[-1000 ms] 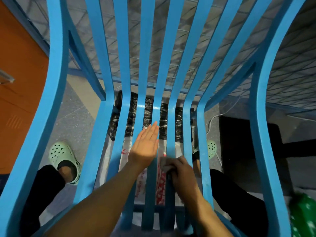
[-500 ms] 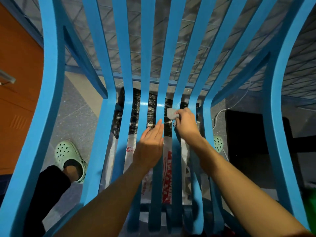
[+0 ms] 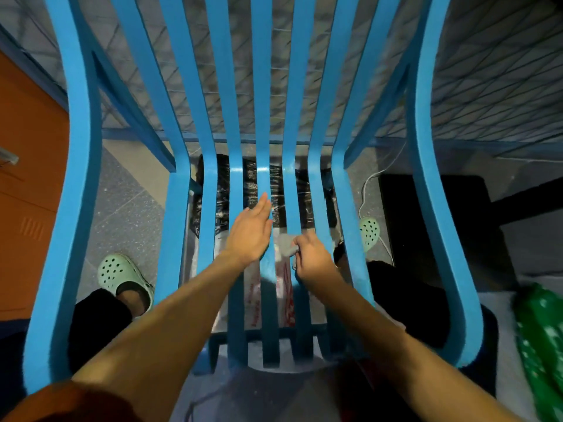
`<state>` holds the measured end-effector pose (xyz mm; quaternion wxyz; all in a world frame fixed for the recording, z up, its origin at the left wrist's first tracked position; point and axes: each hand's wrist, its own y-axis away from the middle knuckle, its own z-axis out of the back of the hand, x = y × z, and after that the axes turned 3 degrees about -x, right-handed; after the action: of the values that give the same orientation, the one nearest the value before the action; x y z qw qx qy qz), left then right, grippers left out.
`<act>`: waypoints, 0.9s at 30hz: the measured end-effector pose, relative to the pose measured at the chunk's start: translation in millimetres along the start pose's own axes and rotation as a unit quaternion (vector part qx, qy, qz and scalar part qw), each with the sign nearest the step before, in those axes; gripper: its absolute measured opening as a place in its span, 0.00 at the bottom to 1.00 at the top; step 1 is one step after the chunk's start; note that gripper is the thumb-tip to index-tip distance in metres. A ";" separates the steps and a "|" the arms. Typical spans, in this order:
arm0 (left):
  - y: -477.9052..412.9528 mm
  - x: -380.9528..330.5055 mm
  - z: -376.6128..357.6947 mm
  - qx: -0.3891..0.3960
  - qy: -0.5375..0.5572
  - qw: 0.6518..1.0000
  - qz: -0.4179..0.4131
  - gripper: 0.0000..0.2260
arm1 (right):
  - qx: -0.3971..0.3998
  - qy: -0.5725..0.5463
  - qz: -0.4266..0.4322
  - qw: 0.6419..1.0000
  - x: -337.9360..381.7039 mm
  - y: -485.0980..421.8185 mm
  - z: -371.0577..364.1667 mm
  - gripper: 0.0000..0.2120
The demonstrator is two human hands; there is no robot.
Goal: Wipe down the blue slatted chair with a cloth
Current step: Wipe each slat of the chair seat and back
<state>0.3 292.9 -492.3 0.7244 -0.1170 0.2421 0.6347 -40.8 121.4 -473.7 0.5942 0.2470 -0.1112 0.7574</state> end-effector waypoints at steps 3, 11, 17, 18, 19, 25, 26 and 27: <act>10.9 -2.7 1.4 0.057 -0.017 0.998 -0.004 0.23 | 0.016 -0.007 0.007 1.000 7.1 58.2 -1.3 0.10; 38.9 -16.0 7.1 0.108 -0.060 0.992 0.005 0.25 | 0.063 -0.010 -0.021 0.998 19.5 147.0 0.1 0.08; 41.8 -14.6 9.6 0.072 -0.037 0.997 -0.003 0.23 | 0.075 -0.031 -0.012 0.997 13.7 119.8 3.8 0.07; 40.4 -14.0 9.8 0.061 -0.024 0.998 0.000 0.23 | 0.084 -0.011 -0.012 0.996 13.9 107.0 7.0 0.09; 36.2 -12.5 10.4 0.052 -0.014 0.999 0.003 0.23 | 0.090 0.006 -0.017 0.996 13.1 90.2 9.8 0.11; 3.6 -0.4 4.8 0.031 -0.028 0.999 -0.021 0.24 | 0.061 0.053 0.002 0.997 2.7 -7.9 15.3 0.15; -6.1 2.8 5.0 0.024 -0.030 0.999 -0.023 0.24 | 0.053 0.050 -0.002 0.997 0.1 -27.9 15.7 0.14; -14.1 5.6 5.8 0.015 -0.029 0.999 -0.024 0.24 | 0.039 0.062 0.004 0.997 -2.3 -45.4 16.6 0.13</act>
<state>15.7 298.2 -492.1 0.7477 -0.0934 0.2275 0.6168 7.0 124.0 -466.4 0.5870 0.2218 -0.0453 0.7773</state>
